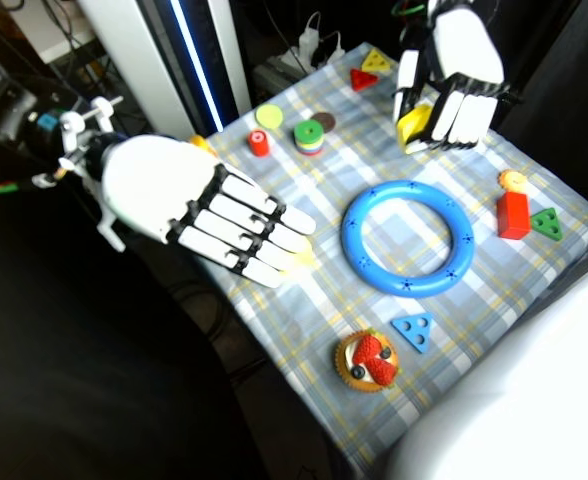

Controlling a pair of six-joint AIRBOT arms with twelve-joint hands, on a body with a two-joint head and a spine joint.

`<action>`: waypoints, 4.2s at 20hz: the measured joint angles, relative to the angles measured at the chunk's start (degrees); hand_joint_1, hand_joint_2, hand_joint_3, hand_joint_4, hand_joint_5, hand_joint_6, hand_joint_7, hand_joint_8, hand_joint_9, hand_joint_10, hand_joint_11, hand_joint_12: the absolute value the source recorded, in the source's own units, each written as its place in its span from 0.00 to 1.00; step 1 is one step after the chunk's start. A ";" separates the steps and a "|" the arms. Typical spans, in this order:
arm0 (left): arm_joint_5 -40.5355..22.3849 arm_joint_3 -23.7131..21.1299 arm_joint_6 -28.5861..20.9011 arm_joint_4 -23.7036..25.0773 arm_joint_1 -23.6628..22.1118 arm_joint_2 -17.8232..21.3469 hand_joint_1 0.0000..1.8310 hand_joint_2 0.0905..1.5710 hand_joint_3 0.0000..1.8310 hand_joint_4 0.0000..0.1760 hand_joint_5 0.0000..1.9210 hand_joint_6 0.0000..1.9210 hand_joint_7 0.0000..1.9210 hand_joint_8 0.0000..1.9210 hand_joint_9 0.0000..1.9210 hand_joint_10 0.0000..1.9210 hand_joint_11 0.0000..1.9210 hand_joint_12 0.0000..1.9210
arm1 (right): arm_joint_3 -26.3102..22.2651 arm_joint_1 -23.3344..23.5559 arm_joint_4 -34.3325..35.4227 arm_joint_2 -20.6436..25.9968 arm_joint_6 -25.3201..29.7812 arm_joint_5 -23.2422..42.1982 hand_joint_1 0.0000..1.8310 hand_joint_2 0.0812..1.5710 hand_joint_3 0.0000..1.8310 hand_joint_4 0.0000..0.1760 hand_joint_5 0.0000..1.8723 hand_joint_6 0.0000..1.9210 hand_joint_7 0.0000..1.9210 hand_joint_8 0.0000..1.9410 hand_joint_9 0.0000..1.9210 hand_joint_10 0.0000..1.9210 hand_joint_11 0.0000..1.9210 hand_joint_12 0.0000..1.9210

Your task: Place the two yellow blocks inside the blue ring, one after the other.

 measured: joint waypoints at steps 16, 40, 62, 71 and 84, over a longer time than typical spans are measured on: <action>15.85 18.23 11.08 -16.96 -7.54 -17.53 0.43 0.68 0.00 0.62 0.10 0.02 0.08 0.01 0.01 0.22 0.00 0.55 | 0.26 -0.42 -0.20 -0.24 0.11 0.24 0.27 0.76 0.00 0.10 0.00 0.00 0.00 0.00 0.00 0.00 0.00 0.00; -16.61 -6.84 -18.56 6.51 7.61 5.92 0.34 0.90 0.00 0.03 0.16 0.00 0.13 0.00 0.10 0.03 0.00 0.47 | 13.25 6.16 0.42 -12.41 3.19 -15.21 0.65 0.80 0.00 0.00 0.35 0.64 0.41 0.81 0.51 0.85 0.53 0.99; -27.32 -9.92 -22.91 0.33 18.78 7.54 0.30 0.91 0.00 0.11 0.15 0.00 0.12 0.00 0.12 0.02 0.00 0.62 | 26.27 24.11 -10.43 -27.19 3.32 -28.39 0.63 0.79 0.00 0.00 0.35 0.71 0.41 0.73 0.40 0.58 0.35 0.82; -27.23 -9.46 -23.43 0.11 18.78 7.30 0.32 0.90 0.00 0.16 0.16 0.00 0.12 0.00 0.12 0.02 0.00 0.57 | 27.63 24.26 -9.31 -29.20 3.30 -32.79 0.37 0.77 0.00 0.32 0.03 0.00 0.11 0.00 0.11 0.20 0.00 0.67; -31.91 -12.37 -25.81 0.90 20.39 10.49 0.30 0.90 0.00 0.18 0.12 0.00 0.11 0.00 0.08 0.01 0.00 0.18 | 2.29 12.07 -10.32 -0.50 6.32 -4.35 0.22 0.82 0.00 0.32 0.00 0.00 0.00 0.00 0.00 0.00 0.00 0.22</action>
